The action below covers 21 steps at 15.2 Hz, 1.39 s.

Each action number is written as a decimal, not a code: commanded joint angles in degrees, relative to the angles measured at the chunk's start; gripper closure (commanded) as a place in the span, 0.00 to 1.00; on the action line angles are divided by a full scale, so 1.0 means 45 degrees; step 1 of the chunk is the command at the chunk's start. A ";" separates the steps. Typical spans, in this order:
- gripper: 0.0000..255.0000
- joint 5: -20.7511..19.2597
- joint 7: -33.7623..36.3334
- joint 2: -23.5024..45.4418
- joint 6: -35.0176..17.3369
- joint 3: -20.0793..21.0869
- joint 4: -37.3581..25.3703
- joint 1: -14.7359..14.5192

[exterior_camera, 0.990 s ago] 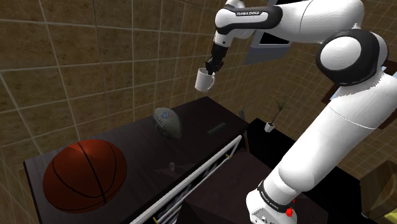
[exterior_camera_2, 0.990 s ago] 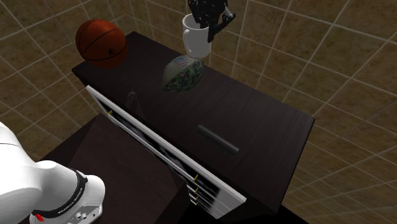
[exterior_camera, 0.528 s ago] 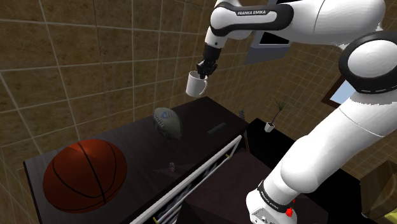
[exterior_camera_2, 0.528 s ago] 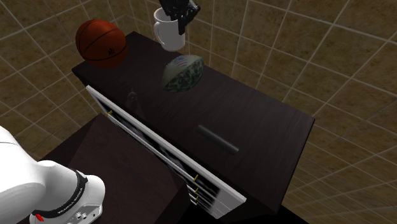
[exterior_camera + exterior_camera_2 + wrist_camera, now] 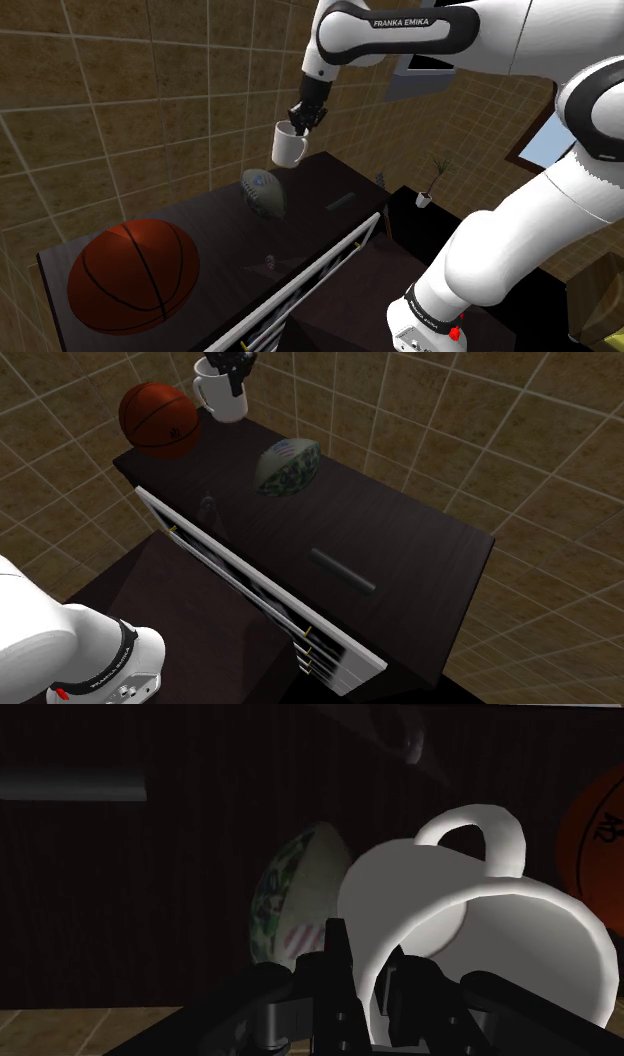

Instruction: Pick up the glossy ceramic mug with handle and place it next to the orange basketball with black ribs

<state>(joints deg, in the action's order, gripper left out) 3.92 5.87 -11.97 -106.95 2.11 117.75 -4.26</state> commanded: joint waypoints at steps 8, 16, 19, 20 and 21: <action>1.00 0.0342 0.2798 -0.0247 -0.0170 0.1758 0.0227 -0.1167; 1.00 0.0384 0.5364 0.0486 -0.0273 0.3335 -0.0578 -0.2162; 1.00 0.0348 0.5752 0.0704 -0.0619 0.3581 -0.0469 -0.2316; 1.00 0.0347 0.5748 0.0725 -0.0790 0.3589 -0.0319 -0.2319; 1.00 0.0346 0.5745 0.0749 -0.0960 0.3597 -0.0171 -0.2323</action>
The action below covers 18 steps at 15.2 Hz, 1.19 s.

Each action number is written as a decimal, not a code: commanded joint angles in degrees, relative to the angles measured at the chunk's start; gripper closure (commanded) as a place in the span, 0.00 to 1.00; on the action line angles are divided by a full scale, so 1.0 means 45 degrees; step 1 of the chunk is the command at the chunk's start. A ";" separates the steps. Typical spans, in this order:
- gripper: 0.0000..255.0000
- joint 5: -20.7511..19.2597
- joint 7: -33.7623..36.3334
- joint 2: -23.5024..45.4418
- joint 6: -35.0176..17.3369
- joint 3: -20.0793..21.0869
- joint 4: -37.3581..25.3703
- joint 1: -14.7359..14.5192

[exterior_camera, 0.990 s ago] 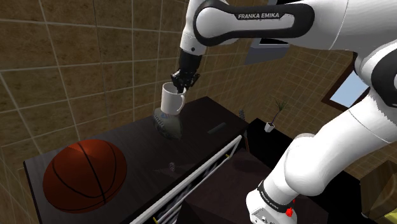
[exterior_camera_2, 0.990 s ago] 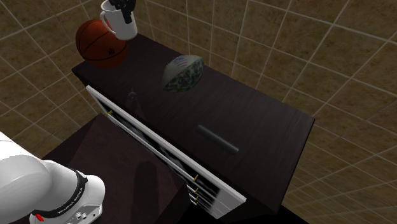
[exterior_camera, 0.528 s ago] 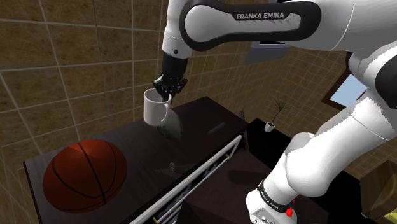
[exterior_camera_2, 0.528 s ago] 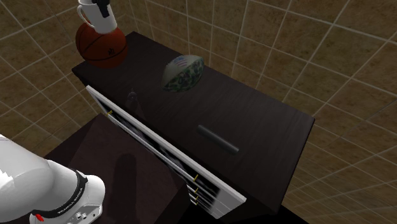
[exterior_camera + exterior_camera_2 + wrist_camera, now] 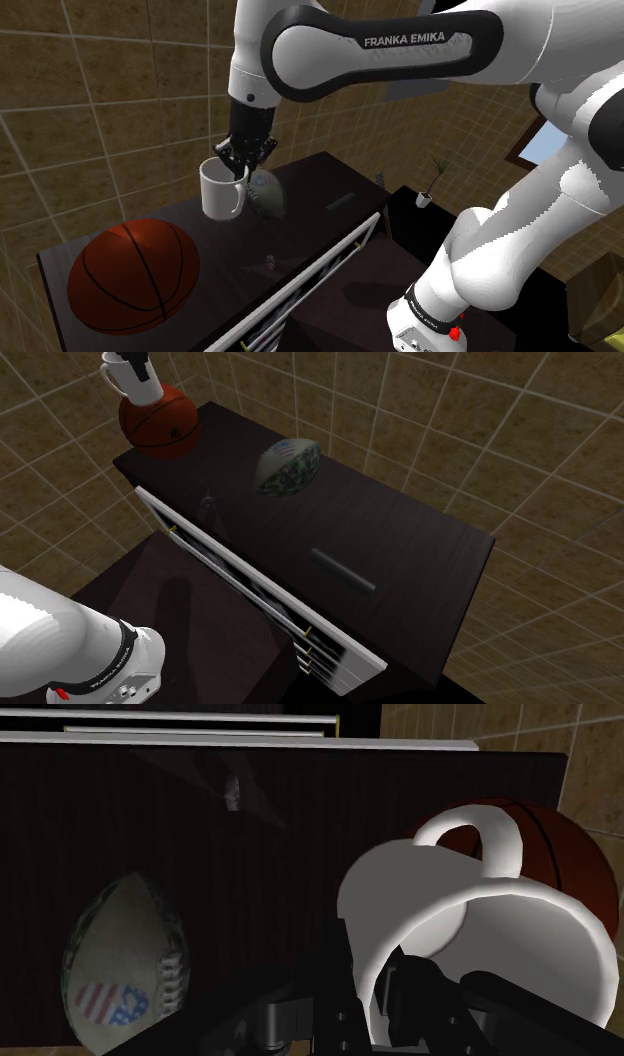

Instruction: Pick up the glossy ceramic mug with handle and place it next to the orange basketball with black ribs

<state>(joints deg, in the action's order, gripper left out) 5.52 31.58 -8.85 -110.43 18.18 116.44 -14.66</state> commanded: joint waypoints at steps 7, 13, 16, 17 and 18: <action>1.00 -0.0040 0.0031 0.0303 -0.1380 0.0086 0.1076 -0.0034; 1.00 -0.0103 0.0058 0.0629 -0.2409 0.0141 0.1790 -0.0049; 1.00 -0.0151 0.0082 0.0831 -0.2925 0.0168 0.2112 -0.0056; 1.00 -0.0170 0.0092 0.0904 -0.3097 0.0177 0.2214 -0.0058; 1.00 -0.0190 0.0104 0.0980 -0.3270 0.0186 0.2313 -0.0060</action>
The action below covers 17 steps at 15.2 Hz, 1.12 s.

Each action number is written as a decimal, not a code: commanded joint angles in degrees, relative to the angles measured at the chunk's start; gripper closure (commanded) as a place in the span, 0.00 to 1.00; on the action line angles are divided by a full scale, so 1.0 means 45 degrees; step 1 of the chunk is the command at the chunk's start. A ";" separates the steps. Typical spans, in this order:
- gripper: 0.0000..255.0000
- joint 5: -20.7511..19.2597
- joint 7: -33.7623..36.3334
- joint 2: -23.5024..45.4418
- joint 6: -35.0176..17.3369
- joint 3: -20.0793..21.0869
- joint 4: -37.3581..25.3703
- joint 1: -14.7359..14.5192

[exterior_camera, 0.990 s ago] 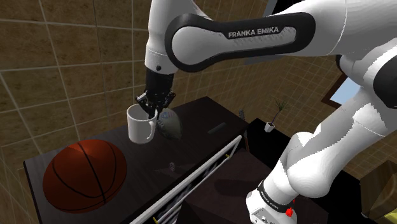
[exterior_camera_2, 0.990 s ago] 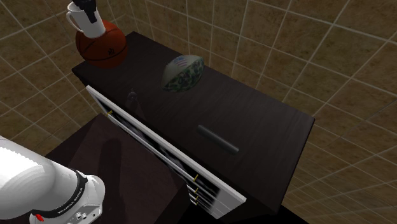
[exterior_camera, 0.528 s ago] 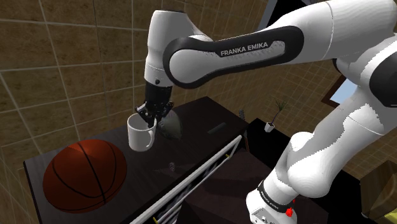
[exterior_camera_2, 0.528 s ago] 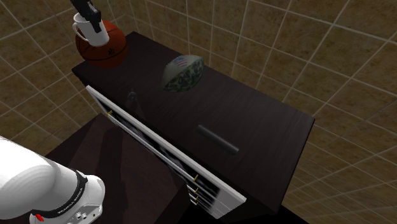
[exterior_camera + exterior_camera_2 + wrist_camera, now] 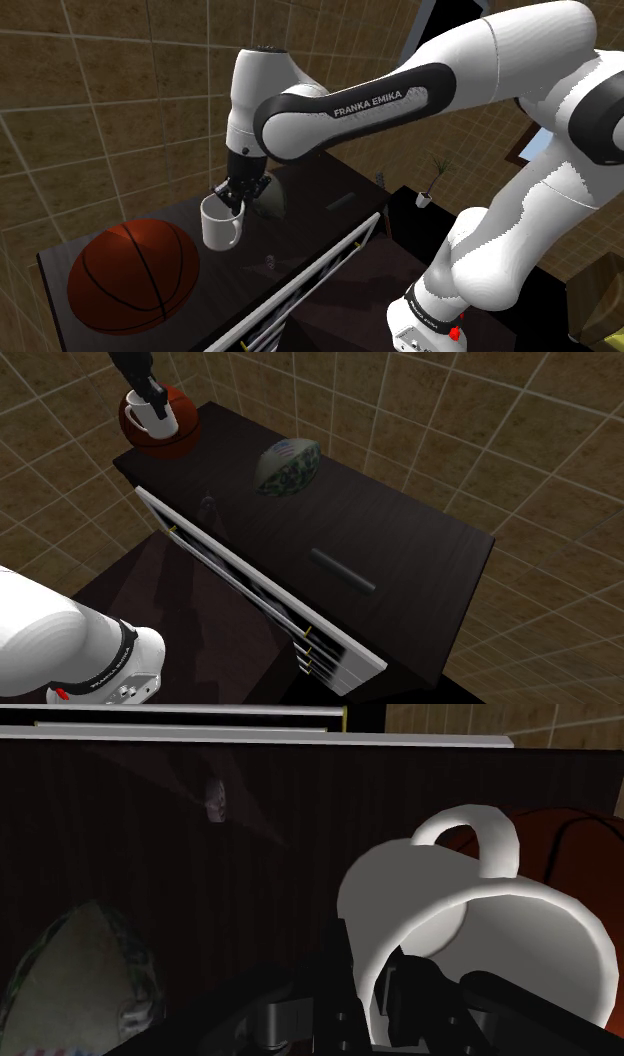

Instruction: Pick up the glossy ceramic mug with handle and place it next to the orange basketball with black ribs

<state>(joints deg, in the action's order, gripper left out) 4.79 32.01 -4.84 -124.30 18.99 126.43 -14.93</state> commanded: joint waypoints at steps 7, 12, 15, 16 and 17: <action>1.00 -0.0212 0.0116 0.0702 -0.1398 0.0057 0.0712 -0.0011; 1.00 -0.0402 0.0232 0.1226 -0.2260 0.0076 0.1074 -0.0023; 1.00 -0.0543 0.0319 0.1574 -0.2775 0.0077 0.1257 -0.0033; 1.00 -0.0594 0.0351 0.1695 -0.2946 0.0075 0.1312 -0.0037; 1.00 -0.0649 0.0385 0.1819 -0.3117 0.0072 0.1365 -0.0042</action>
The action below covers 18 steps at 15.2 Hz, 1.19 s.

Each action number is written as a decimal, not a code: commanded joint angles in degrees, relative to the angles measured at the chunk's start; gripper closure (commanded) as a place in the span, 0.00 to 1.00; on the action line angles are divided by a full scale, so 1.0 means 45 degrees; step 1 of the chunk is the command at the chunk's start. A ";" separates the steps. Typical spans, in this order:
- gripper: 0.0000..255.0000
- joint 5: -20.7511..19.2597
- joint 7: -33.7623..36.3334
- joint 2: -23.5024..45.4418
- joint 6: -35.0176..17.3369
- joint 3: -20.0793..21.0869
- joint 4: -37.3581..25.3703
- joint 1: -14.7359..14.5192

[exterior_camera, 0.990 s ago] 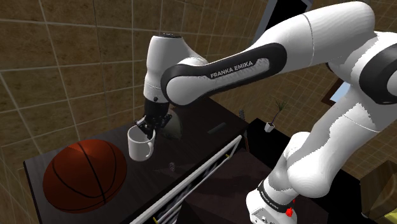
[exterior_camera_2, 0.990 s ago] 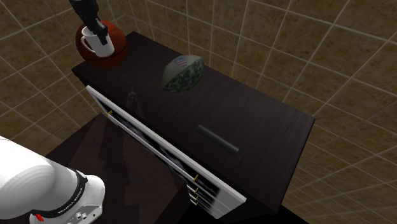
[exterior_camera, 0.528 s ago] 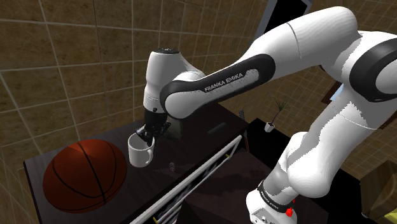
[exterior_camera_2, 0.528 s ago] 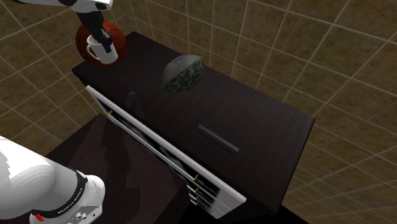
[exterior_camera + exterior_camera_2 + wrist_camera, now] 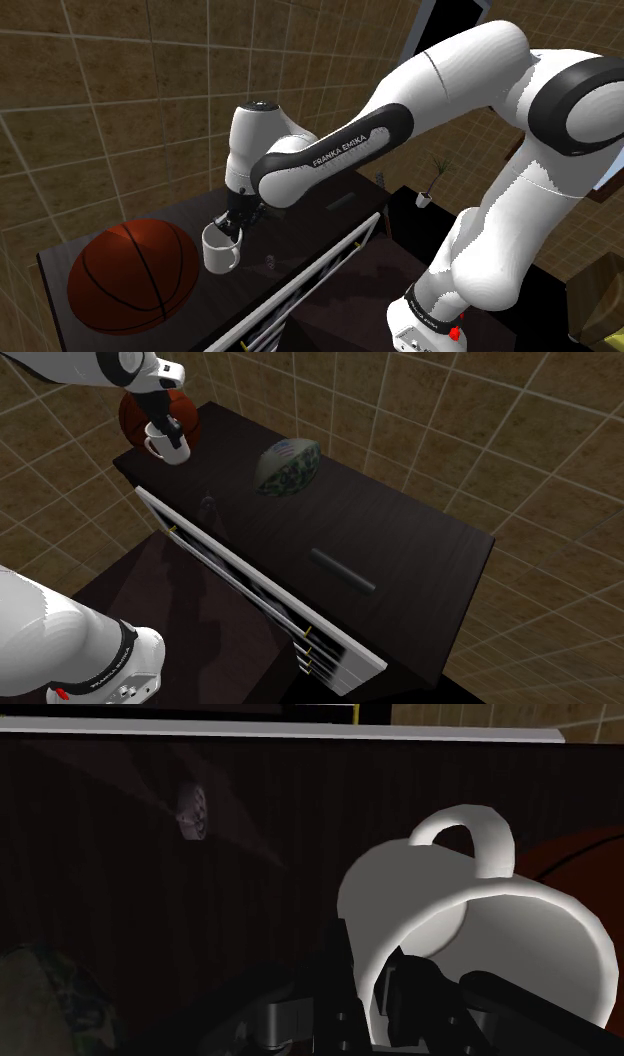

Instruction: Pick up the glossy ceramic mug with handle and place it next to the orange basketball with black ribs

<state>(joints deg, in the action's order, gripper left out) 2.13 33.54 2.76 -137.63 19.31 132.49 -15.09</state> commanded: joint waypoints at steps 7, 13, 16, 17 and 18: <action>1.00 -0.0511 0.0330 0.1068 -0.1333 -0.0072 0.0307 -0.0067; 1.00 -0.0994 0.0641 0.1960 -0.2312 -0.0224 0.0439 -0.0172; 1.00 -0.1261 0.0814 0.2431 -0.2787 -0.0338 0.0465 -0.0252; 1.00 -0.1361 0.0879 0.2607 -0.2958 -0.0387 0.0467 -0.0286; 1.00 -0.1359 0.0878 0.2606 -0.2959 -0.0389 0.0469 -0.0288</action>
<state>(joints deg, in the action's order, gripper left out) -3.73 37.33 14.06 -150.56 17.68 134.68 -16.29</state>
